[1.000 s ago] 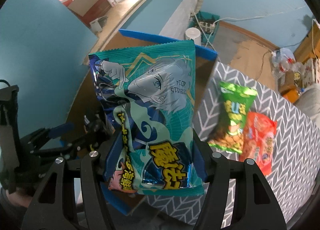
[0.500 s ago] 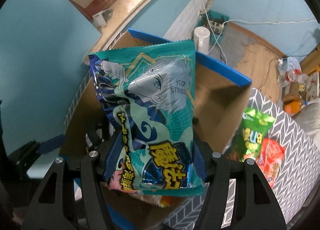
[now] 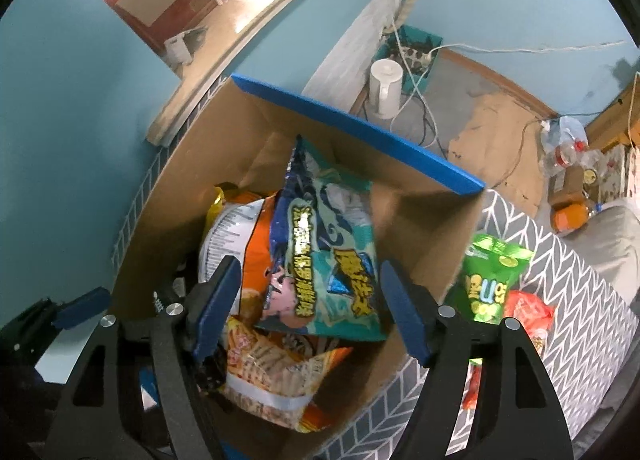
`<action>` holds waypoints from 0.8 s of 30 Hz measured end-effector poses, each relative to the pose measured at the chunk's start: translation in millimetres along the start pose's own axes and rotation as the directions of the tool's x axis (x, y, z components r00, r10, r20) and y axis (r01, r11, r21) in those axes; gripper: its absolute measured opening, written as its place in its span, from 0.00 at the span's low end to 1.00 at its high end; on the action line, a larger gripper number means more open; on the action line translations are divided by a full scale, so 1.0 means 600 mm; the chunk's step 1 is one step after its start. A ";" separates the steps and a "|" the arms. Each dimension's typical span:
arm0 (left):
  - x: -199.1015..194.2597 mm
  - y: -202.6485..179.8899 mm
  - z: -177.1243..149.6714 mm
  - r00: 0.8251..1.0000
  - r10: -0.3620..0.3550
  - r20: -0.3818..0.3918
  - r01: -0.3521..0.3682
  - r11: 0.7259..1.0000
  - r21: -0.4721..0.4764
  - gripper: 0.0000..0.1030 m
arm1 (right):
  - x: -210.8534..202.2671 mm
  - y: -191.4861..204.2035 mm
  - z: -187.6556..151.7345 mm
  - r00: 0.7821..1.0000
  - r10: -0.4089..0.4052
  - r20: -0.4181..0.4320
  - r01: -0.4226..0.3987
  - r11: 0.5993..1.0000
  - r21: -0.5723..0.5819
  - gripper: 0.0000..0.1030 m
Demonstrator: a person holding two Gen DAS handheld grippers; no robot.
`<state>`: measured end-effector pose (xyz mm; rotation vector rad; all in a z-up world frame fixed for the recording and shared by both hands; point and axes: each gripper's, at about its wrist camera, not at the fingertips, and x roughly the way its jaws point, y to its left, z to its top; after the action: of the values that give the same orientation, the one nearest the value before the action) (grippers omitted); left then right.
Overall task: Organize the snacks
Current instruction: 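Lower both bags into the box and open both grippers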
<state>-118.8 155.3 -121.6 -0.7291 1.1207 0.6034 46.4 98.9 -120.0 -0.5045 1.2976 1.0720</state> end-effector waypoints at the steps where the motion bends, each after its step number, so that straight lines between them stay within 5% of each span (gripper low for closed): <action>1: 0.000 -0.002 0.000 1.000 -0.001 0.001 0.001 1.000 0.002 0.73 | -0.003 -0.004 -0.001 1.000 -0.002 0.001 0.002 1.000 0.004 0.71; 24: 0.021 -0.169 -0.003 1.000 0.011 -0.013 -0.010 0.998 0.065 0.73 | -0.074 -0.178 -0.105 0.998 -0.054 0.013 0.052 0.993 0.110 0.72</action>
<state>-39.8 90.9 -112.4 -0.6727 1.1522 0.5688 108.5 -17.2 -121.3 -0.4448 1.3140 0.9532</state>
